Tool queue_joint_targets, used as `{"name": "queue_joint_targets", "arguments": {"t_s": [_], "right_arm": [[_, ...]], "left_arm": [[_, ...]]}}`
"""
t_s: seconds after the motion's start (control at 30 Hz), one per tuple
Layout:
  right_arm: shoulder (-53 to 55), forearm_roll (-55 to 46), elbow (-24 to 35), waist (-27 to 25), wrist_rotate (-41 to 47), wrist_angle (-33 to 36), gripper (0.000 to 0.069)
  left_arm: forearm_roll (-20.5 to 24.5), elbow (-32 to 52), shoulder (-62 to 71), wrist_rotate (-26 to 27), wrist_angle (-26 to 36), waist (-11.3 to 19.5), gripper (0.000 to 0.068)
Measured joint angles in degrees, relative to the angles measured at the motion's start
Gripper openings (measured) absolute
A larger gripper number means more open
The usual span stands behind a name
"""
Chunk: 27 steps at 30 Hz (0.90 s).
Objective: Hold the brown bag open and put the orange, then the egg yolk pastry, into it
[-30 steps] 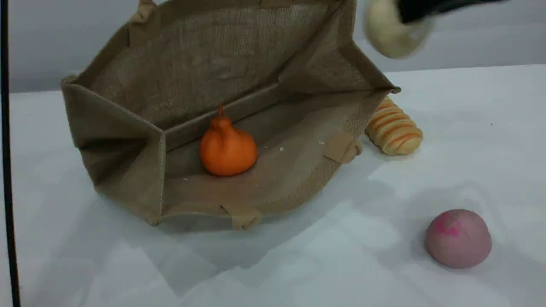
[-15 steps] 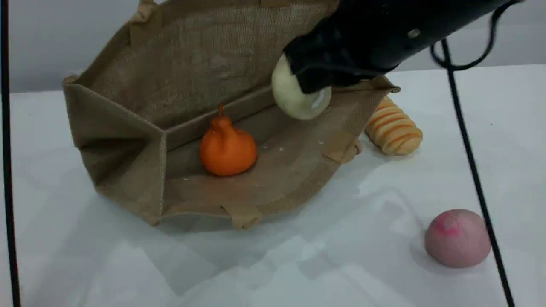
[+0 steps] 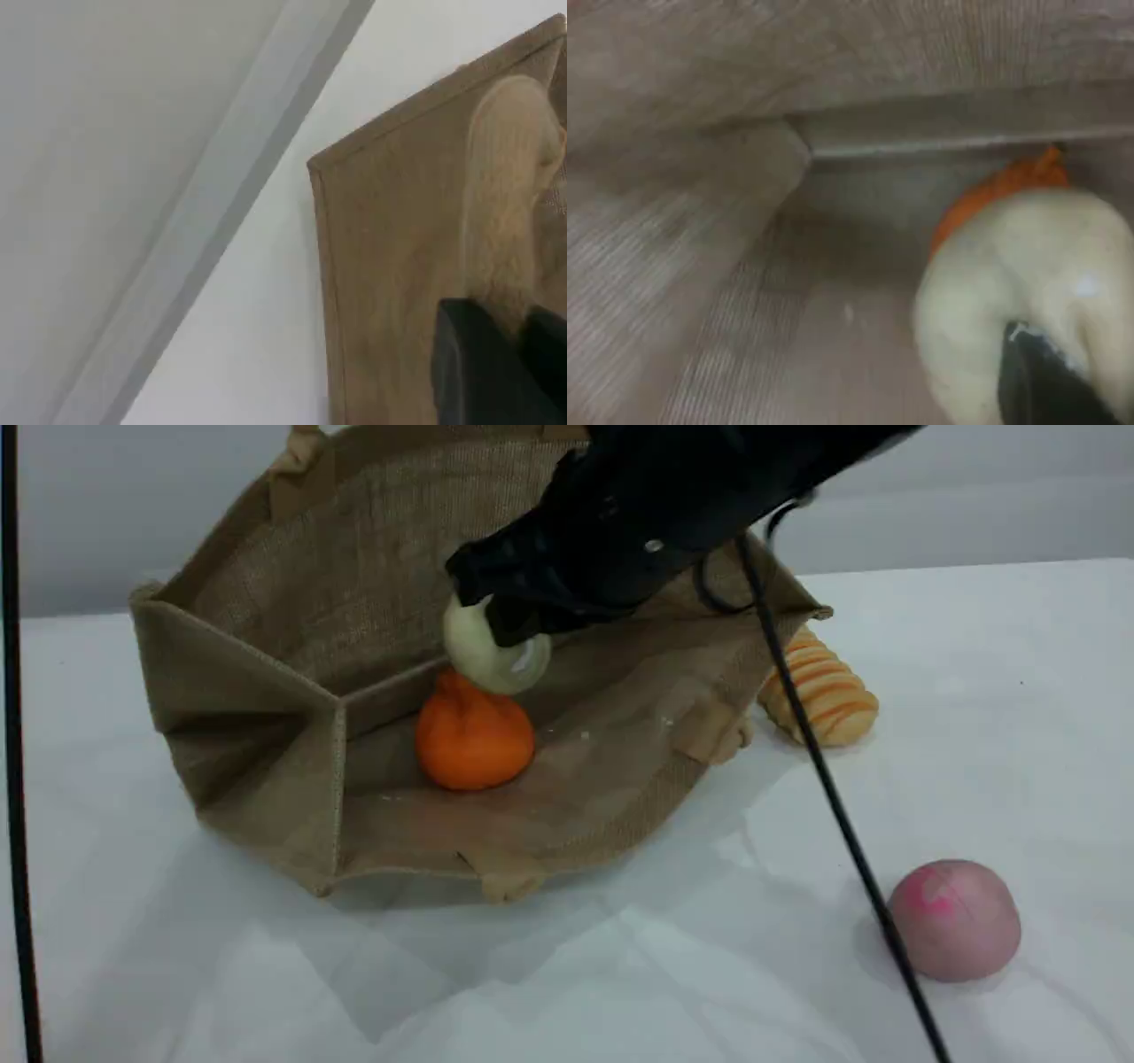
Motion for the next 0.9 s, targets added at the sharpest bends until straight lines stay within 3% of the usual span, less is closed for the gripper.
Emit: {"name": "queue_joint_targets", "arguments": {"t_s": [0.13, 0.23, 0.53, 0.67, 0.9], "right_arm": [[4.2, 2.4, -3.6, 0.0, 0.0, 1.2, 0.0065], [6.0, 4.5, -4.8, 0.0, 0.0, 2.6, 0.0143], [6.0, 4.7, -5.7, -0.2, 0.1, 1.9, 0.0649], [4.8, 0.3, -5.5, -0.3, 1.1, 2.6, 0.0685], [-1.4, -12.0, -5.0, -2.1, 8.8, 7.1, 0.0651]], "left_arm": [[0.0, 0.0, 0.0, 0.0, 0.0, -0.1, 0.0093], [0.0, 0.0, 0.0, 0.0, 0.0, -0.1, 0.0093], [0.1, 0.0, 0.0, 0.0, 0.1, -0.1, 0.0093], [0.1, 0.0, 0.0, 0.0, 0.1, -0.1, 0.0093], [0.1, 0.0, 0.0, 0.0, 0.7, -0.1, 0.0093]]}}
